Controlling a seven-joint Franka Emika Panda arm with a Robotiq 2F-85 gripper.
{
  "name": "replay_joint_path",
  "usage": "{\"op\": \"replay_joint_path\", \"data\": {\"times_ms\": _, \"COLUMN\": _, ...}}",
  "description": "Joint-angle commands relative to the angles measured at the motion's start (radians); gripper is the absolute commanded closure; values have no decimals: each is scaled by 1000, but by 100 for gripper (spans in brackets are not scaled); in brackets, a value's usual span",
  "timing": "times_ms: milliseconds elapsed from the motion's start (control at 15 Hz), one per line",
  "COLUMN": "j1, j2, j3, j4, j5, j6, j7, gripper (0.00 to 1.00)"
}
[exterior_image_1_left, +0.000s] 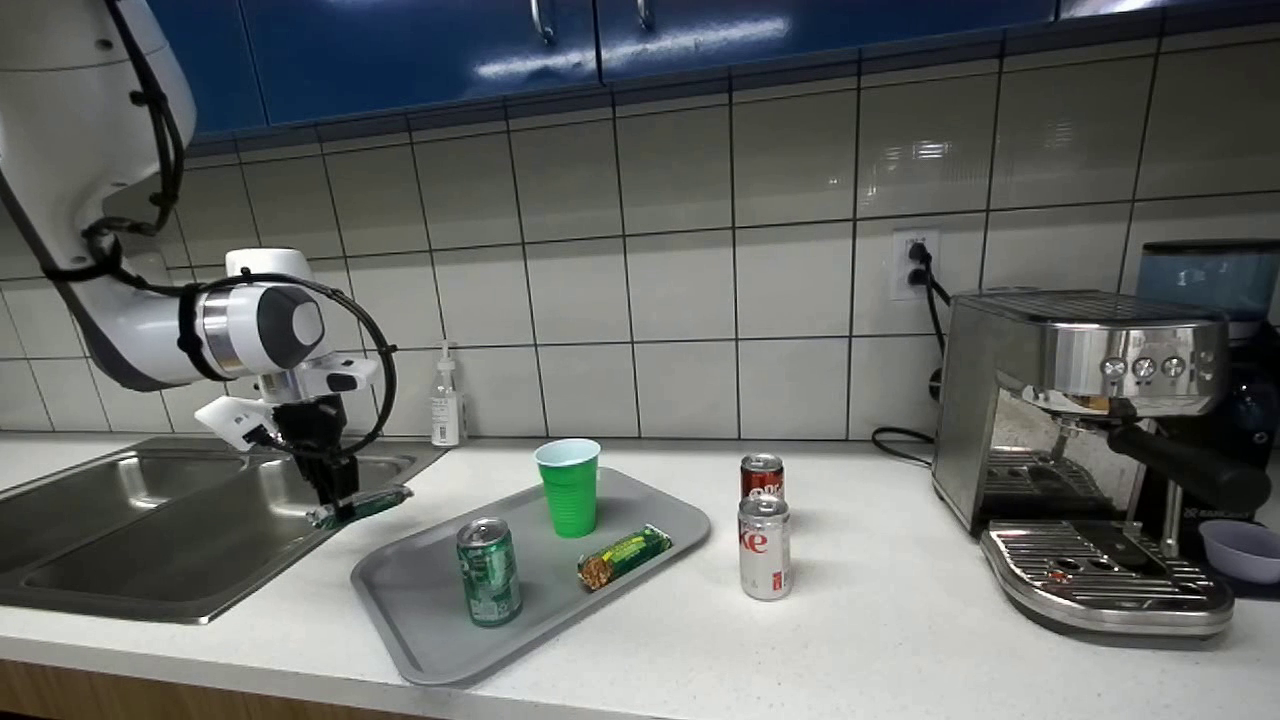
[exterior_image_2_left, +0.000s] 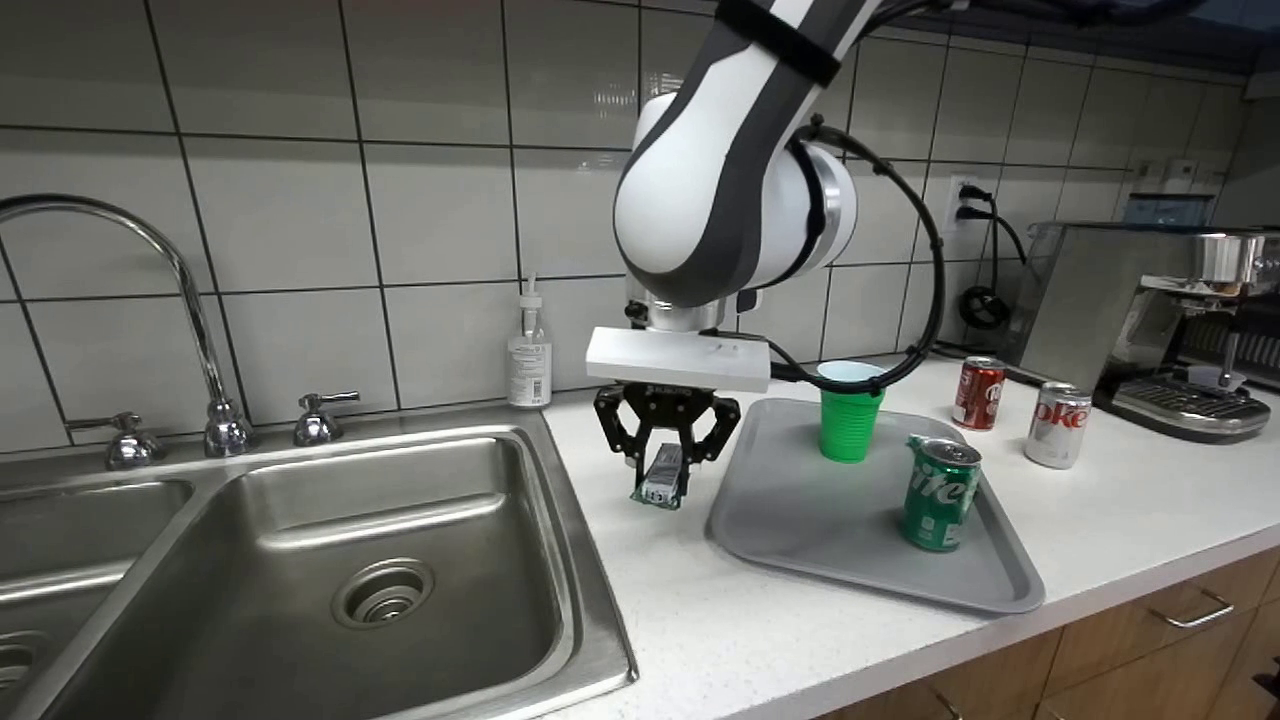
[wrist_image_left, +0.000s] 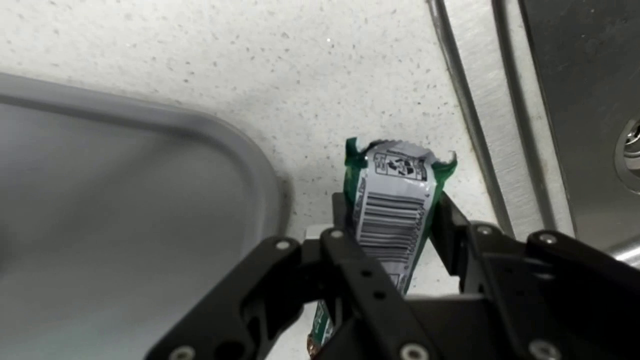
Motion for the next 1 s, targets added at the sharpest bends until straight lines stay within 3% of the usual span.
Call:
{"op": "replay_joint_path", "data": {"times_ms": 0, "j1": -35, "j2": -80, "j3": 4, "j4": -86, "j5": 17, "j6": -8, "j7": -31, "gripper": 83}}
{"op": "replay_joint_path", "data": {"times_ms": 933, "j1": -94, "j2": -151, "j3": -81, "j4": -206, "j5": -35, "j6": -21, "j7": 7, "gripper": 83}}
